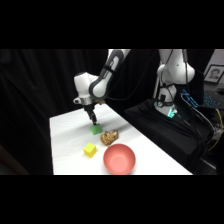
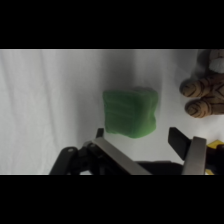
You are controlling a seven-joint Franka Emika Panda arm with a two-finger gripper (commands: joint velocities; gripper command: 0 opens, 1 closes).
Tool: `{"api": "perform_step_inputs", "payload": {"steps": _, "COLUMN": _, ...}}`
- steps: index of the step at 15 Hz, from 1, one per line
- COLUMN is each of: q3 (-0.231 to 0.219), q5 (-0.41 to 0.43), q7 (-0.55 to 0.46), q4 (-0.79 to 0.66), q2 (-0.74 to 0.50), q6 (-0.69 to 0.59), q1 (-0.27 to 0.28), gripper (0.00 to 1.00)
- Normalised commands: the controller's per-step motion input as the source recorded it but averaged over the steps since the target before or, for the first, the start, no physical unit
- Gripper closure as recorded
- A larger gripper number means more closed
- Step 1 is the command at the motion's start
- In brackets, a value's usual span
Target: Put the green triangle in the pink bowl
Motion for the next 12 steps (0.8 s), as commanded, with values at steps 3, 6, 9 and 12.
{"api": "perform_step_inputs", "payload": {"steps": 3, "q3": 0.096, "q5": 0.085, "q7": -0.12, "q4": 0.01, "q2": 0.12, "q6": 0.23, "q1": -0.08, "gripper": 0.0}}
{"api": "perform_step_inputs", "payload": {"steps": 6, "q3": 0.091, "q5": 0.074, "q7": -0.09, "q4": 0.01, "q2": 0.12, "q6": 0.22, "q1": -0.094, "gripper": 0.0}}
{"api": "perform_step_inputs", "payload": {"steps": 9, "q3": 0.1, "q5": 0.058, "q7": -0.06, "q4": -0.05, "q2": 0.06, "q6": 0.22, "q1": -0.08, "gripper": 0.0}}
{"api": "perform_step_inputs", "payload": {"steps": 12, "q3": 0.081, "q5": 0.039, "q7": 0.0, "q4": -0.09, "q2": 0.02, "q6": 0.25, "q1": -0.05, "gripper": 0.27}}
